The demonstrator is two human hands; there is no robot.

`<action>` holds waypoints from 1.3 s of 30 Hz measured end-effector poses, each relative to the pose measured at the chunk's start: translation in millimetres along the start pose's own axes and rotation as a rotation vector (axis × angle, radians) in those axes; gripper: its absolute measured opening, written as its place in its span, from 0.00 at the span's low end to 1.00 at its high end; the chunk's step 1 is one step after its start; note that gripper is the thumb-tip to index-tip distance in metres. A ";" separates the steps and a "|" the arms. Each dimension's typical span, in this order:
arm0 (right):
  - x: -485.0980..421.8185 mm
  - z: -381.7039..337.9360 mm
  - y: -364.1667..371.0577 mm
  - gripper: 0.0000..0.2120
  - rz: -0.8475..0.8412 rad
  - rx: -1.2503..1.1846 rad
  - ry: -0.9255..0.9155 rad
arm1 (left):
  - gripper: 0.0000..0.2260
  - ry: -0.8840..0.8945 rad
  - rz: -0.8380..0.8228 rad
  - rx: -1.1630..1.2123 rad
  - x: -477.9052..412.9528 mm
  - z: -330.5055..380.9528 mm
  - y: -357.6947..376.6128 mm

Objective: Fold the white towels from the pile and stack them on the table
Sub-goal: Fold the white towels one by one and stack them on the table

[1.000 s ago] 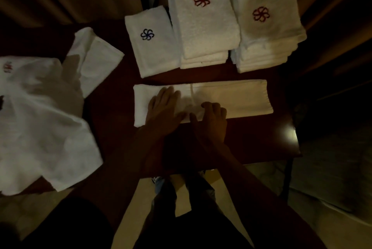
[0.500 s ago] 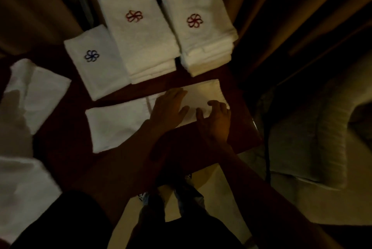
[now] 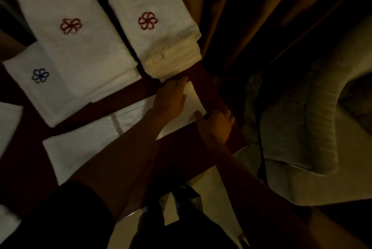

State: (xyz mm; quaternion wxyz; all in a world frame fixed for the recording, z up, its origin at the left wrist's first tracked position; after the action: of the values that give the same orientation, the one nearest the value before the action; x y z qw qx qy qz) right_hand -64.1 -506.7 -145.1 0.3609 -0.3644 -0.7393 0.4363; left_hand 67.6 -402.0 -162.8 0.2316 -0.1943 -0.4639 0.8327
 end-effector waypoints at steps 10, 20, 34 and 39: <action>14.6 -15.7 -2.7 0.07 0.084 -0.405 0.090 | 0.14 0.014 0.003 -0.048 -3.4 7.7 -23.7; 91.8 -43.7 -28.4 0.09 0.255 -0.547 -0.303 | 0.07 -0.030 0.176 0.089 40.3 -20.8 -98.2; 230.6 -125.2 -9.1 0.05 0.194 -0.737 -0.848 | 0.12 -0.236 0.302 0.134 148.1 -130.7 -222.3; 273.8 -149.7 23.4 0.05 0.090 -0.639 -0.988 | 0.14 -0.290 0.305 0.079 194.2 -178.2 -242.5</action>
State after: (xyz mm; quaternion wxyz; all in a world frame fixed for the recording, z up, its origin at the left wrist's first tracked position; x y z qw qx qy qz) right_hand -61.0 -207.5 -53.7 -0.1730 -0.2396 -0.8984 0.3249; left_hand 54.7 -58.3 -62.9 0.0413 -0.1311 -0.4246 0.8949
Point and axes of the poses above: each hand's wrist, its own x-axis away from the middle knuckle, its own y-axis out of the palm, z = x × y, the point moved 2 cm from there along -x, towards the middle knuckle, and after that the axes turned 15 degrees about z, right-handed, at the moved point
